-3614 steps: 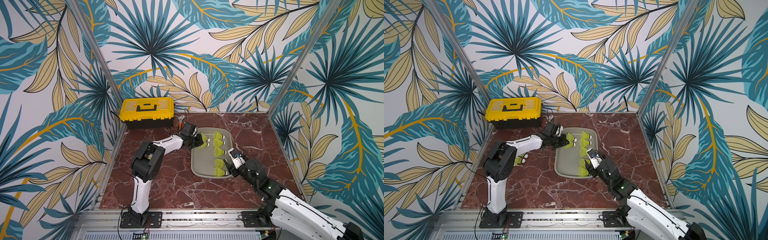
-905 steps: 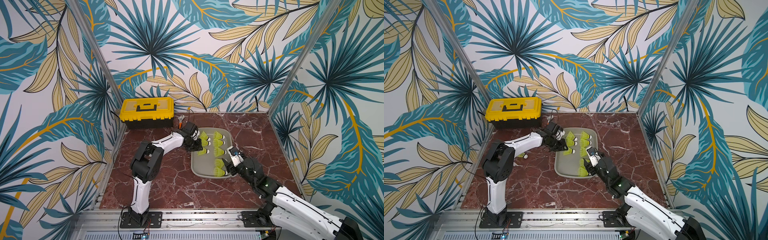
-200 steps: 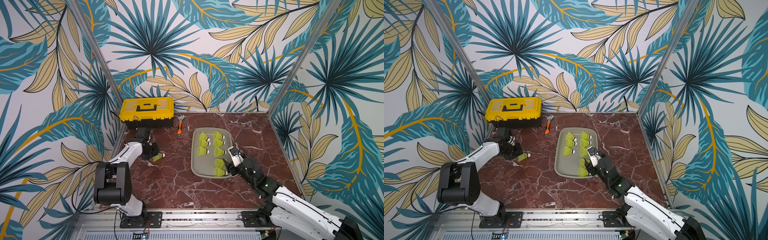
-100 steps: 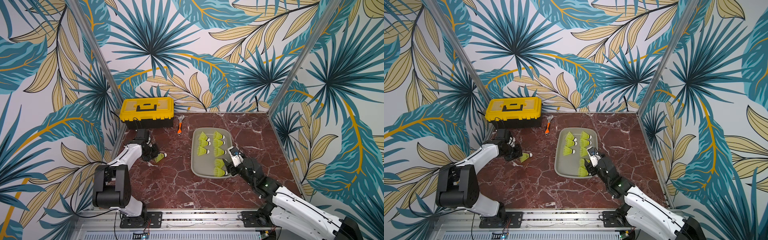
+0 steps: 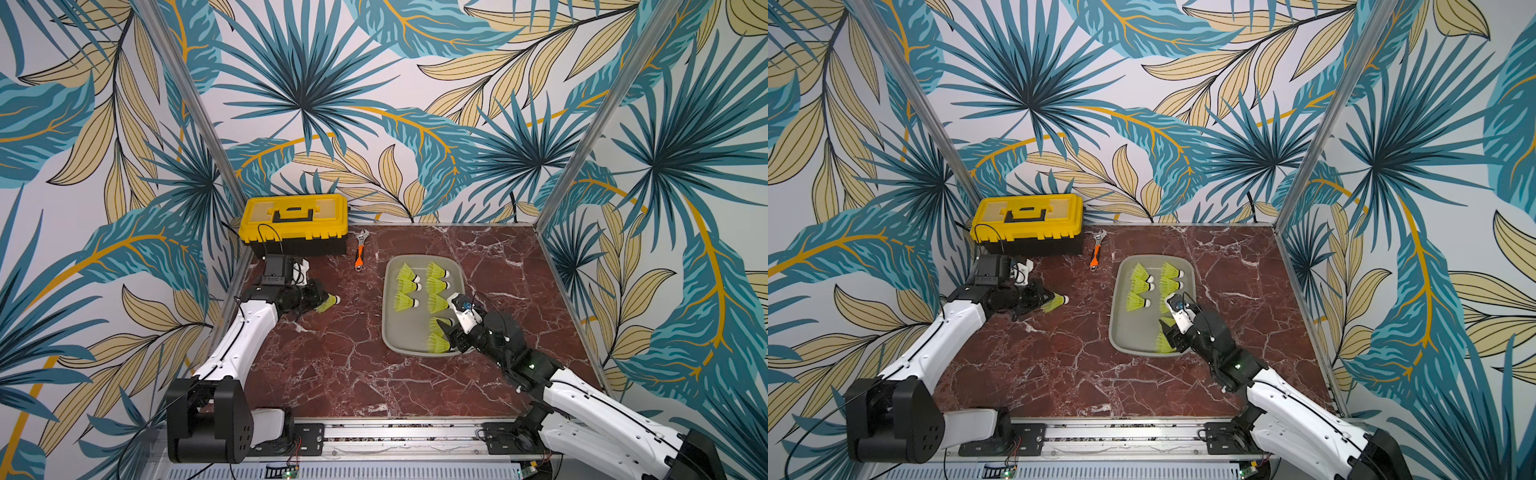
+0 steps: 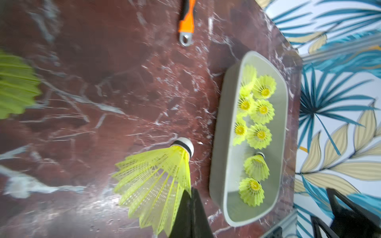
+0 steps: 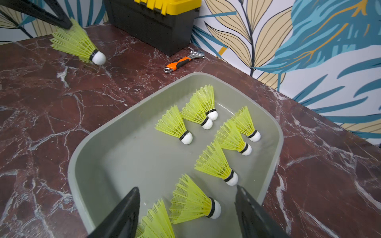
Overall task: Put the shuttlecocks into the storage box
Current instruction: Pick up the shuttlecock at the center of the board, then place the shuttlecock in the storage box.
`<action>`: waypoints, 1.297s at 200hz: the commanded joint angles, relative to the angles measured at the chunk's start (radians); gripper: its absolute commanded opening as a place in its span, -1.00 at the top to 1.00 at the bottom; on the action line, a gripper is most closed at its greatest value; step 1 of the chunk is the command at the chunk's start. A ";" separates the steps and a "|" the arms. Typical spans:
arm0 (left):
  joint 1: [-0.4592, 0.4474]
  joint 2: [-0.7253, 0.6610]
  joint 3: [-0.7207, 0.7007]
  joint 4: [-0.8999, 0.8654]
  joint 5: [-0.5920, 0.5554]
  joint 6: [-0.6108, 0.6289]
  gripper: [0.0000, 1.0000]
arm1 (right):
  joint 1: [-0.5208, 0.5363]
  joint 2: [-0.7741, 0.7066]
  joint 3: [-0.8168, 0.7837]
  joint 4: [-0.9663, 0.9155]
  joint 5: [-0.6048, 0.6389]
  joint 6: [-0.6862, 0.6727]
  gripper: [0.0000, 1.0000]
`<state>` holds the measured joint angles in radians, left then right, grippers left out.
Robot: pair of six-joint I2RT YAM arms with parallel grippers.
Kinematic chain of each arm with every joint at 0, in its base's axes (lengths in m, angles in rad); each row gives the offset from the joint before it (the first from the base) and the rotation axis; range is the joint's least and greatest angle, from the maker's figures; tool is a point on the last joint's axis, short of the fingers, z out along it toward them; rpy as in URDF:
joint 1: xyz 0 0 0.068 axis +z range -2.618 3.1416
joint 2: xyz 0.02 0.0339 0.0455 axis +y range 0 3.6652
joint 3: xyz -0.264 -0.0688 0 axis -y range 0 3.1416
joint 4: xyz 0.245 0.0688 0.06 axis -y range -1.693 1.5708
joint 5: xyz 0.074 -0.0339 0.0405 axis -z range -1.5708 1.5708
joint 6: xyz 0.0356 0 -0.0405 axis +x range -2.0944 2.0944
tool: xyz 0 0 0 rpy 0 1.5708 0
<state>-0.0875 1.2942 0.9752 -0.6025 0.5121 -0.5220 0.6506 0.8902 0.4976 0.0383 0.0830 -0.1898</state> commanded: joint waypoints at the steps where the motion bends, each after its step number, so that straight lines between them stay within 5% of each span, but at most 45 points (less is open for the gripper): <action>1: -0.085 -0.017 0.067 0.024 0.074 -0.058 1.00 | 0.003 0.044 0.041 0.038 -0.112 -0.067 -0.46; 100: -0.383 0.079 0.208 0.134 0.137 -0.142 1.00 | 0.003 0.276 0.187 0.015 -0.284 -0.246 -0.36; 259: -0.454 0.164 0.309 0.013 0.175 -0.067 1.00 | 0.004 0.360 0.211 0.087 -0.186 -0.270 -0.24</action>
<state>-0.5362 1.4506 1.2324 -0.5564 0.6704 -0.6174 0.6506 1.2373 0.6926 0.0959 -0.1272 -0.4503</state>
